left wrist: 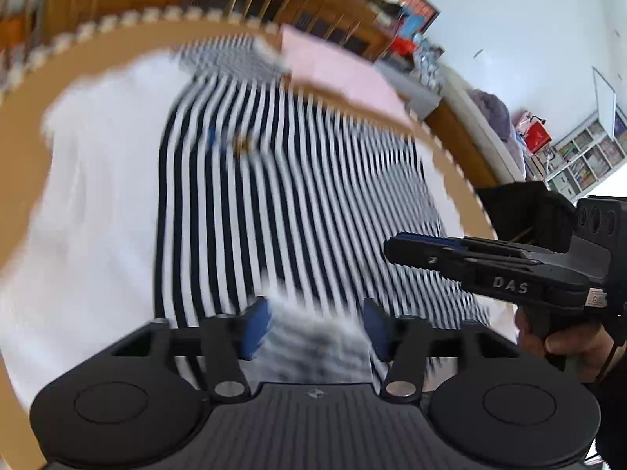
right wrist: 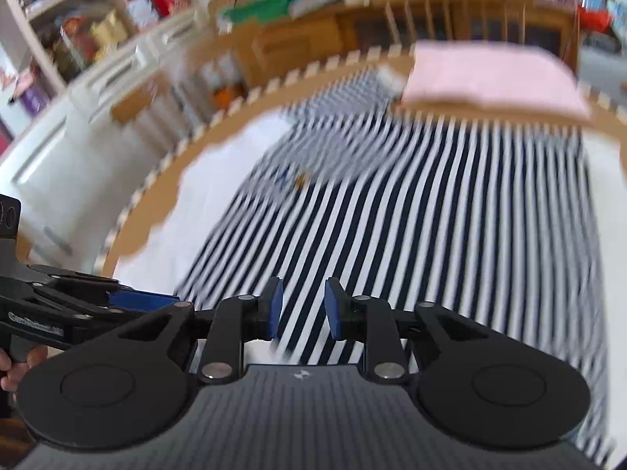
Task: Fold clothes
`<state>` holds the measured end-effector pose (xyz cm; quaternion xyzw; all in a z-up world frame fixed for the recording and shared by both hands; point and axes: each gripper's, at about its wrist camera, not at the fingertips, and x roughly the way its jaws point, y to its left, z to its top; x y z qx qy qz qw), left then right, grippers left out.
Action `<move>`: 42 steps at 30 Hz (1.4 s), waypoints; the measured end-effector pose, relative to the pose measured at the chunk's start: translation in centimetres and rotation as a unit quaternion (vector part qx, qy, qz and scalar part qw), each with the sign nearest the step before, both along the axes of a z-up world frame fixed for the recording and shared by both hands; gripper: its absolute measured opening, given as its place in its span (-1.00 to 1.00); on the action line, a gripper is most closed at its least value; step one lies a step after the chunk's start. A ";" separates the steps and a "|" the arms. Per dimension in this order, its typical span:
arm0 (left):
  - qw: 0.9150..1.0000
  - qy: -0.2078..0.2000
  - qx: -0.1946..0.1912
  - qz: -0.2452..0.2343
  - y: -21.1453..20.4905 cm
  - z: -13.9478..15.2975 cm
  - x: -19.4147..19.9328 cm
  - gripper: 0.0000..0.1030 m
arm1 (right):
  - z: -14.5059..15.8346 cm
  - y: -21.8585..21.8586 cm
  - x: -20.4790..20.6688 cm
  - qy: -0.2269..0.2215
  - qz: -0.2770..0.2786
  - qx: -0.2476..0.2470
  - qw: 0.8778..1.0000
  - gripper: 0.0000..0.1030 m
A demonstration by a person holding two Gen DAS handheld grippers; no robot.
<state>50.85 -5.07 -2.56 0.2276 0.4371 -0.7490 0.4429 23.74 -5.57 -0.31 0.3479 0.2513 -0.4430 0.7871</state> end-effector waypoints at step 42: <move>0.980 -0.077 0.012 -0.184 -45.8 -5.8 -4.1 0.57 | -12.6 -27.5 -0.1 -0.292 -0.309 0.113 0.898 -0.55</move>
